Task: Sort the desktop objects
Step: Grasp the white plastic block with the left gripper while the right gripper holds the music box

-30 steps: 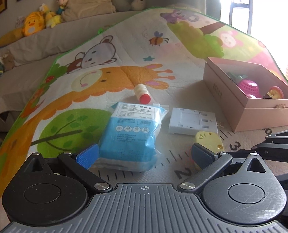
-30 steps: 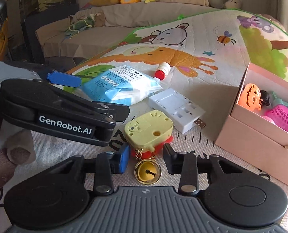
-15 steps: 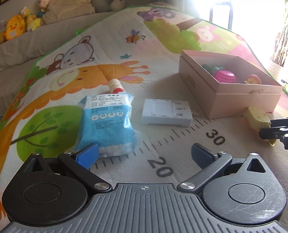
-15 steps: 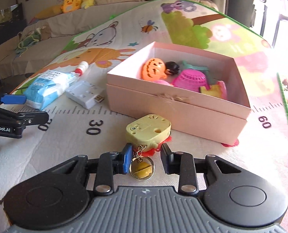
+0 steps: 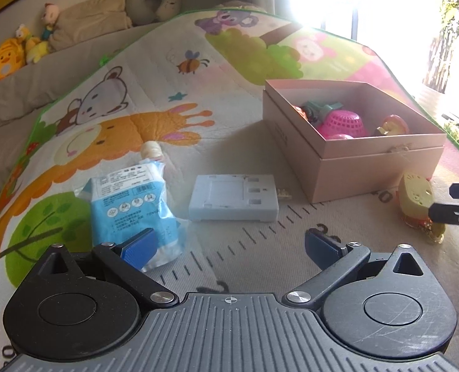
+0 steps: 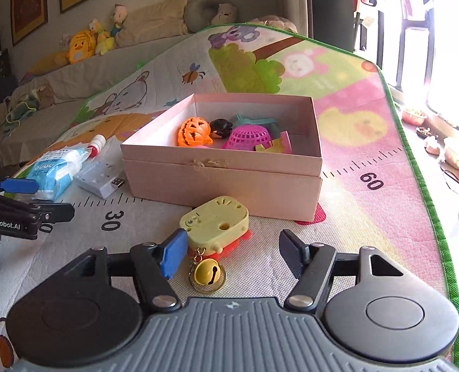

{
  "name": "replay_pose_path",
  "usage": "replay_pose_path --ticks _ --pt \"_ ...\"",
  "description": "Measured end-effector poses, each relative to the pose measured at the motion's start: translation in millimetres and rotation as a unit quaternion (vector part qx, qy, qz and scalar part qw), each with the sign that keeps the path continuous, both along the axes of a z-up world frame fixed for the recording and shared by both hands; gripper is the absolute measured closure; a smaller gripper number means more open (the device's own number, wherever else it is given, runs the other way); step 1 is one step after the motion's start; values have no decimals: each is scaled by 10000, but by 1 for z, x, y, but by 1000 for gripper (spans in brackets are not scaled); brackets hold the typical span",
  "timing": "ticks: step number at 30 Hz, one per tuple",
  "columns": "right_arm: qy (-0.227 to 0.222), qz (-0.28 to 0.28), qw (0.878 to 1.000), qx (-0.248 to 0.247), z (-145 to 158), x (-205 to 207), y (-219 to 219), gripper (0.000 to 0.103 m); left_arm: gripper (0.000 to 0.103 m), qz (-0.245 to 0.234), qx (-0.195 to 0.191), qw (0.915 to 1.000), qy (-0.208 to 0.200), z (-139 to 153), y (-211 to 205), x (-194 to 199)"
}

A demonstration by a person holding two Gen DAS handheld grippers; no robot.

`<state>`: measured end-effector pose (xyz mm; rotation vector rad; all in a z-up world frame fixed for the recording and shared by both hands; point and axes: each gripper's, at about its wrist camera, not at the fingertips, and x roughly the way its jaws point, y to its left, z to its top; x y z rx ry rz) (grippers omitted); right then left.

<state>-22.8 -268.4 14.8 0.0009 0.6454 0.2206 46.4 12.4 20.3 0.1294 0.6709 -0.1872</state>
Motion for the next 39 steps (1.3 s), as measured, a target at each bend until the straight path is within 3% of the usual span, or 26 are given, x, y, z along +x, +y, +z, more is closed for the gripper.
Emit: replay_pose_path --ticks 7,11,13,17,19,22,24,27,31,35,39 --pt "-92 -7 9999 -81 4 -6 -1 27 0 -289 346 9989 136 -8 -23 58" --pt "-234 34 9997 -49 16 -8 -9 19 0 -139 -5 9992 376 -12 -9 68" --pt "-336 22 9994 48 26 -4 -16 18 9 -124 -59 9994 314 -12 -4 63" --pt "-471 -171 9980 381 44 23 -36 7 9 -231 -169 9990 356 -10 0 47" --pt "-397 -259 9984 312 45 46 -41 7 9 -395 -148 9984 366 -9 -2 31" --pt "-152 -315 9989 327 40 77 -44 12 8 -844 -227 9954 405 -7 -7 -2" --pt "73 -153 9987 474 37 93 -40 27 8 -1121 -253 9925 419 -7 -11 -23" --pt "14 -133 9992 381 35 102 -26 25 6 -1307 -69 9909 301 -7 -17 -43" --pt "-52 356 9971 673 41 94 -17 25 3 -1430 189 9895 86 -6 -24 -49" --pt "-492 681 9963 150 53 58 -6 18 2 -1425 153 9896 108 -6 -25 -48" --pt "-196 1352 9902 -282 39 32 4 16 1 -1450 123 9893 142 -8 -26 -49"
